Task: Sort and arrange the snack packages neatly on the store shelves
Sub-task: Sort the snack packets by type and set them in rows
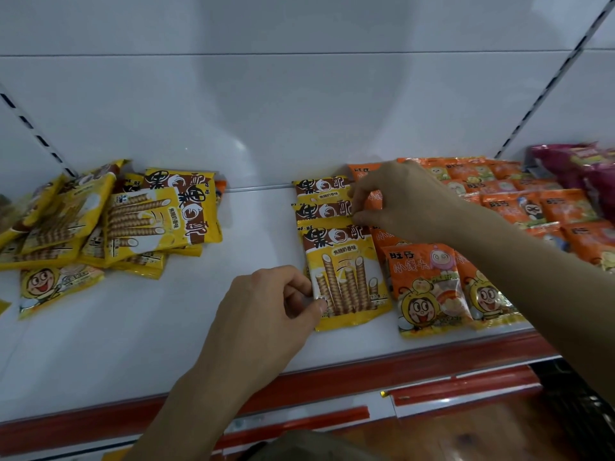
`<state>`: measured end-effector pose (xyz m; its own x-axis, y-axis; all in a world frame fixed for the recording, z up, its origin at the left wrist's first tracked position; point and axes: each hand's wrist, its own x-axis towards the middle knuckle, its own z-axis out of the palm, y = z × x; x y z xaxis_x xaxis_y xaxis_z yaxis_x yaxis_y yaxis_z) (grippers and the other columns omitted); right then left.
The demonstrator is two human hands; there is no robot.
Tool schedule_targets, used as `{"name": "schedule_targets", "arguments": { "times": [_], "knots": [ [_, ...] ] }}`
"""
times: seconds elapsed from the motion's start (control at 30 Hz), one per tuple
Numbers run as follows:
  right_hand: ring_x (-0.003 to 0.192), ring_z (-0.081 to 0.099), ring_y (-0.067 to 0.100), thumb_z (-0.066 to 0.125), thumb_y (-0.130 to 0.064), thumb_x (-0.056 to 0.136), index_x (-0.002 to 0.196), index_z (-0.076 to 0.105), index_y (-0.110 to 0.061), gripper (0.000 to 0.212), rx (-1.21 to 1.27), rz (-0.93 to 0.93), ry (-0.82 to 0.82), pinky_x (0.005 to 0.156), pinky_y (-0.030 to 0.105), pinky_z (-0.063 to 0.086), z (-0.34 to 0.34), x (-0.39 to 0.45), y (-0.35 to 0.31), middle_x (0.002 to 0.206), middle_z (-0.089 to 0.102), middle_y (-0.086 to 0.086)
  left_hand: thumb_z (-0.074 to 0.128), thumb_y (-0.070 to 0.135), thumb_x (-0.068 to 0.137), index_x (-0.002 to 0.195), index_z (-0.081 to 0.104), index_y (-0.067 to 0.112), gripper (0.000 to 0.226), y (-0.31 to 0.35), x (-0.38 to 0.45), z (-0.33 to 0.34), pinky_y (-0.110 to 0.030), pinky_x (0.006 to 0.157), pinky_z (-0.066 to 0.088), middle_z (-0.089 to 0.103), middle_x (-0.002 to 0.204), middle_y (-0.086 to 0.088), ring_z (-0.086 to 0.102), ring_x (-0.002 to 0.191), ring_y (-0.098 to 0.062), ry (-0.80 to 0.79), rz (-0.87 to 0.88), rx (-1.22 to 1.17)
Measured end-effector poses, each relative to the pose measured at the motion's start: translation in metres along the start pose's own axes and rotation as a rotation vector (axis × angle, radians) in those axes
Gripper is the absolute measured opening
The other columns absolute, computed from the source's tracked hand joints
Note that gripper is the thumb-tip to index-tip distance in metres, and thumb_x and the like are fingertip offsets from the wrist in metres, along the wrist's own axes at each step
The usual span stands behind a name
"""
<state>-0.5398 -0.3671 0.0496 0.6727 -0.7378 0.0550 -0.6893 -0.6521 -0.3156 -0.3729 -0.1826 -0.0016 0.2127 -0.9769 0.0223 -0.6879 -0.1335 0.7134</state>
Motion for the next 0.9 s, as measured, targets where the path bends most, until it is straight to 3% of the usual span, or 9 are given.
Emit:
{"name": "schedule_targets", "arguments": {
  "times": [0.17, 0.23, 0.33, 0.47, 0.57, 0.67, 0.73, 0.8, 0.9],
  "knots": [
    [0.093, 0.071, 0.023, 0.08, -0.033, 0.084, 0.085, 0.074, -0.031, 0.006, 0.017, -0.009, 0.023, 0.082, 0.046, 0.058, 0.001, -0.001, -0.001, 0.103, 0.074, -0.005, 0.078, 0.038, 0.083, 0.081, 0.066, 0.034, 0.013, -0.002, -0.001, -0.005, -0.01, 0.064, 0.047, 0.06, 0.083, 0.038, 0.062, 0.079, 0.006, 0.008, 0.007, -0.008],
    [0.098, 0.07, 0.02, 0.08, -0.031, 0.084, 0.084, 0.074, -0.031, 0.006, 0.017, -0.014, 0.012, 0.084, 0.046, 0.058, 0.001, -0.002, -0.002, 0.103, 0.073, -0.005, 0.078, 0.039, 0.083, 0.083, 0.068, 0.033, 0.012, -0.003, -0.002, -0.006, -0.01, 0.062, 0.047, 0.061, 0.083, 0.036, 0.062, 0.078, 0.005, -0.001, 0.009, -0.001],
    [0.102, 0.067, 0.017, 0.08, -0.031, 0.084, 0.083, 0.075, -0.031, 0.006, 0.011, -0.006, 0.004, 0.088, 0.044, 0.057, 0.001, -0.005, -0.003, 0.106, 0.073, -0.005, 0.077, 0.042, 0.083, 0.085, 0.068, 0.032, 0.014, -0.003, -0.004, -0.004, -0.009, 0.059, 0.045, 0.064, 0.069, 0.019, 0.061, 0.078, 0.005, -0.017, 0.011, 0.023],
    [0.102, 0.065, 0.015, 0.082, -0.032, 0.082, 0.085, 0.077, -0.031, 0.007, -0.005, 0.023, 0.005, 0.09, 0.041, 0.055, -0.002, -0.007, -0.004, 0.111, 0.072, -0.006, 0.077, 0.045, 0.082, 0.084, 0.068, 0.032, 0.015, -0.001, -0.005, -0.004, -0.011, 0.057, 0.045, 0.064, 0.065, 0.018, 0.063, 0.075, 0.004, -0.036, 0.017, 0.037],
    [0.091, 0.067, 0.018, 0.083, -0.035, 0.08, 0.089, 0.076, -0.032, 0.012, -0.024, 0.063, -0.003, 0.081, 0.042, 0.057, -0.004, -0.008, -0.006, 0.106, 0.071, -0.006, 0.076, 0.047, 0.082, 0.086, 0.069, 0.033, 0.017, 0.0, -0.006, -0.006, -0.014, 0.059, 0.046, 0.064, 0.068, 0.017, 0.063, 0.073, 0.001, -0.075, 0.034, 0.041],
    [0.071, 0.064, 0.01, 0.082, -0.035, 0.082, 0.092, 0.075, -0.031, 0.013, -0.042, 0.072, 0.028, 0.062, 0.027, 0.05, -0.007, -0.008, -0.01, 0.096, 0.069, -0.01, 0.069, 0.054, 0.083, 0.089, 0.069, 0.034, 0.021, -0.001, -0.006, -0.012, -0.021, 0.063, 0.052, 0.064, 0.072, 0.016, 0.062, 0.077, -0.001, -0.07, 0.045, 0.044],
    [0.066, 0.057, 0.0, 0.078, -0.035, 0.086, 0.092, 0.073, -0.031, 0.009, -0.003, 0.067, 0.075, 0.056, 0.017, 0.039, -0.008, -0.005, -0.019, 0.086, 0.064, -0.016, 0.062, 0.059, 0.082, 0.092, 0.069, 0.036, 0.026, -0.005, -0.003, -0.024, -0.024, 0.064, 0.052, 0.063, 0.074, 0.017, 0.06, 0.076, -0.001, -0.003, 0.045, 0.074],
    [0.067, 0.052, -0.009, 0.071, -0.034, 0.091, 0.098, 0.072, -0.029, 0.008, 0.062, 0.038, 0.122, 0.06, 0.013, 0.04, -0.003, 0.003, -0.036, 0.084, 0.061, -0.02, 0.061, 0.055, 0.084, 0.097, 0.069, 0.035, 0.025, -0.013, 0.003, -0.043, -0.027, 0.065, 0.051, 0.061, 0.077, 0.017, 0.058, 0.074, -0.001, 0.132, 0.077, 0.134],
    [0.071, 0.057, 0.0, 0.059, -0.031, 0.099, 0.11, 0.067, -0.022, 0.016, 0.203, 0.01, 0.113, 0.064, 0.02, 0.045, 0.018, 0.027, -0.077, 0.096, 0.067, -0.011, 0.07, 0.036, 0.086, 0.096, 0.072, 0.025, 0.015, -0.037, 0.016, -0.083, -0.029, 0.067, 0.049, 0.063, 0.083, 0.013, 0.056, 0.075, -0.003, 0.376, 0.112, 0.218]
  ]
}}
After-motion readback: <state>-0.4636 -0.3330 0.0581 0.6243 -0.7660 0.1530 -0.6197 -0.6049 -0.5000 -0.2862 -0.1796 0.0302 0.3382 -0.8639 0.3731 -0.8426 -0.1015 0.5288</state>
